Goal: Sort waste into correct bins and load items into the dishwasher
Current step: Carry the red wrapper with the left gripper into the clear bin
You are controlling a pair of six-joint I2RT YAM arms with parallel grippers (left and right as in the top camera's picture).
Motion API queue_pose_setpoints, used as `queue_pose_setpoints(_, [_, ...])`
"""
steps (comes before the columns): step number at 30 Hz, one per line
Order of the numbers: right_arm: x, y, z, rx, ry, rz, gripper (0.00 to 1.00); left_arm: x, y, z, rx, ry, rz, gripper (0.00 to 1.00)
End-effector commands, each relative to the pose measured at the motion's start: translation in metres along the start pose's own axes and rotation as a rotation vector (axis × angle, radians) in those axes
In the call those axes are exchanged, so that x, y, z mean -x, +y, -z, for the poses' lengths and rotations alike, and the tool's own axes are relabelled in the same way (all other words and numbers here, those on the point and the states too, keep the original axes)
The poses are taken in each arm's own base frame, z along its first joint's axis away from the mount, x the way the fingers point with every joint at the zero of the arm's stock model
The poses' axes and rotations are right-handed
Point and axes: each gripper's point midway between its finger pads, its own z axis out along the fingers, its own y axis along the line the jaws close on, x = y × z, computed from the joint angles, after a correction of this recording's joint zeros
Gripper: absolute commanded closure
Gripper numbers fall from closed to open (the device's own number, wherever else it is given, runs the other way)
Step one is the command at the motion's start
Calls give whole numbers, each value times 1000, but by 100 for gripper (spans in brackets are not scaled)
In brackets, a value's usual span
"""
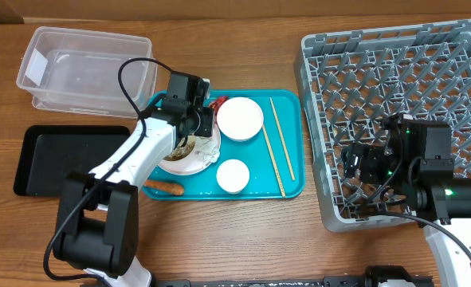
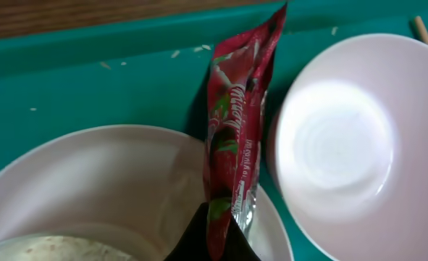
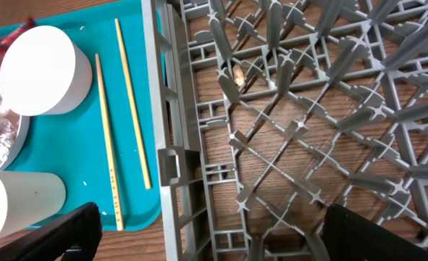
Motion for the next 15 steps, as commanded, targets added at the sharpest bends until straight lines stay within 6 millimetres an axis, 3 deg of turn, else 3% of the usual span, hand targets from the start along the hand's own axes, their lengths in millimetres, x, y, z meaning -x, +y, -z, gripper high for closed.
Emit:
queue_pose_setpoints(1, [11,5,8,14,-37,7,0,47,12,44,102,-153,-3,96])
queue_pose_setpoints(6, [11,6,8,14,-37,7,0,81,30,90,228,-295,16,96])
queue_pose_setpoints(10, [11,6,8,14,-37,7,0,104,65,123,386,-419,77,94])
queue_pose_setpoints(15, [11,5,8,14,-35,7,0,111,106,129,448,-456,149,96])
